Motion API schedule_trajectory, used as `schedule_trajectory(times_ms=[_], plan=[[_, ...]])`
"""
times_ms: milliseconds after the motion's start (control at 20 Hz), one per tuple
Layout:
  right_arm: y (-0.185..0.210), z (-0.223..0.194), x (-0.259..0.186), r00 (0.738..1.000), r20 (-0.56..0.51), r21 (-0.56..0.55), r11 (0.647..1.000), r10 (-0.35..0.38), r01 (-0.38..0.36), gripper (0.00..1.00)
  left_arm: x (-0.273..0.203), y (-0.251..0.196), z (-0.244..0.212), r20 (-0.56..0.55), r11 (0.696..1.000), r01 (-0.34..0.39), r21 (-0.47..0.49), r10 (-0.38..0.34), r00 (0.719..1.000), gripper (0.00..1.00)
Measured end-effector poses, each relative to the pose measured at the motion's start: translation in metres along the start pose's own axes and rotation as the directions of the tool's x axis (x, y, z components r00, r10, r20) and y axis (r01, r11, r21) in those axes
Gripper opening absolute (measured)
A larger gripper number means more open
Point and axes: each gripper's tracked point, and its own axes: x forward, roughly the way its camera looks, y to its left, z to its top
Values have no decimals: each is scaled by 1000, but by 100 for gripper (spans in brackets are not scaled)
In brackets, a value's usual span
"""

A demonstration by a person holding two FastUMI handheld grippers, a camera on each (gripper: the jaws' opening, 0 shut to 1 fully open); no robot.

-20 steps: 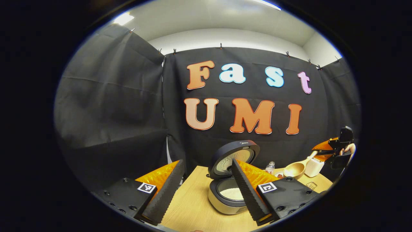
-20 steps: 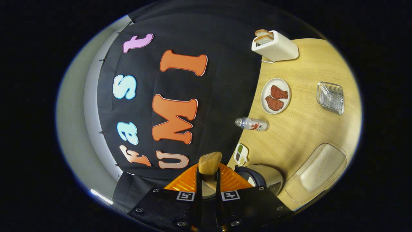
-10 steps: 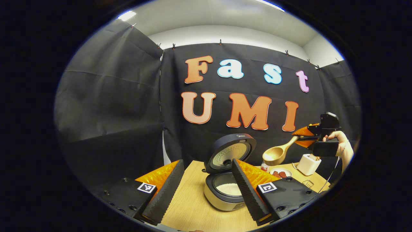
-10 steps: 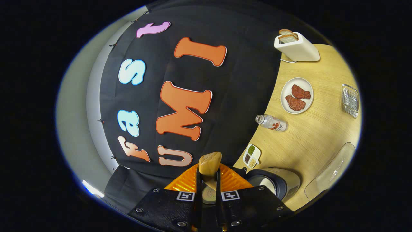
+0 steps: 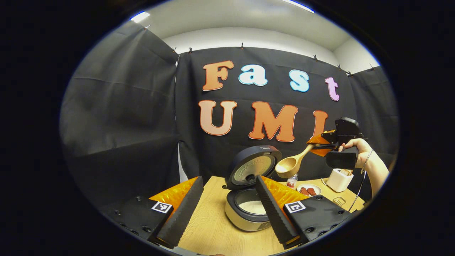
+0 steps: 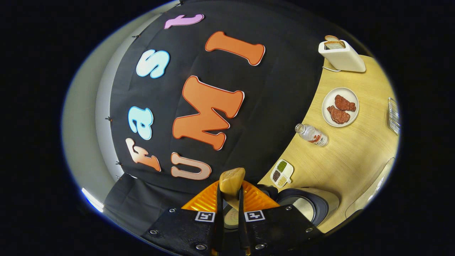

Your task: Close the left gripper, press the button to open the rice cooker; take a wooden spoon from the chopstick holder with the right hand, scoop a spoonful of rice and pour it into the rice cooker, then put the wooden spoon back into the chopstick holder.

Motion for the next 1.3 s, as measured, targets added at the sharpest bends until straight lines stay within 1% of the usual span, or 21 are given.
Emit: schedule_trajectory(times_ms=[250, 300, 400, 750, 900, 950, 1000, 1200, 1250, 1300], plan=[[1, -8, 5, 1000, -6, -30, 1000, -3, 3, 16, -2, 7, -3, -5, 1000, -11, -7, 11, 1000, 99], [1, -9, 5, 1000, -9, -32, 999, -4, 3, 16, -2, 8, -4, -5, 1000, -14, -10, 14, 1000, 97], [2, -10, 5, 1000, -9, -42, 999, -3, 3, 16, -3, 10, -4, -3, 1000, -17, -15, 17, 1000, 97], [3, -9, 11, 1000, 9, -118, 993, -6, 7, 16, 0, 13, -5, -3, 1000, -27, -11, 27, 1000, 97], [5, -11, 14, 1000, 11, -156, 988, -1, 3, 16, 2, 15, -7, -6, 999, -34, -11, 34, 999, 99], [5, -13, 15, 1000, 6, -171, 985, 0, 1, 11, 3, 16, -7, -8, 999, -38, -11, 38, 999, 97], [6, -15, 16, 1000, 3, -182, 983, 2, -1, 16, 3, 17, -9, -10, 999, -41, -12, 41, 999, 98], [8, -14, 18, 1000, 19, -247, 969, 12, -7, 16, 3, 18, -8, -11, 999, -44, -14, 44, 999, 98], [8, -15, 18, 1000, 17, -257, 966, 12, -7, 16, 3, 18, -8, -12, 999, -46, -12, 46, 999, 99], [7, -17, 20, 1000, 11, -260, 966, 12, -9, 15, 3, 19, -9, -12, 999, -49, -10, 49, 999, 97]])
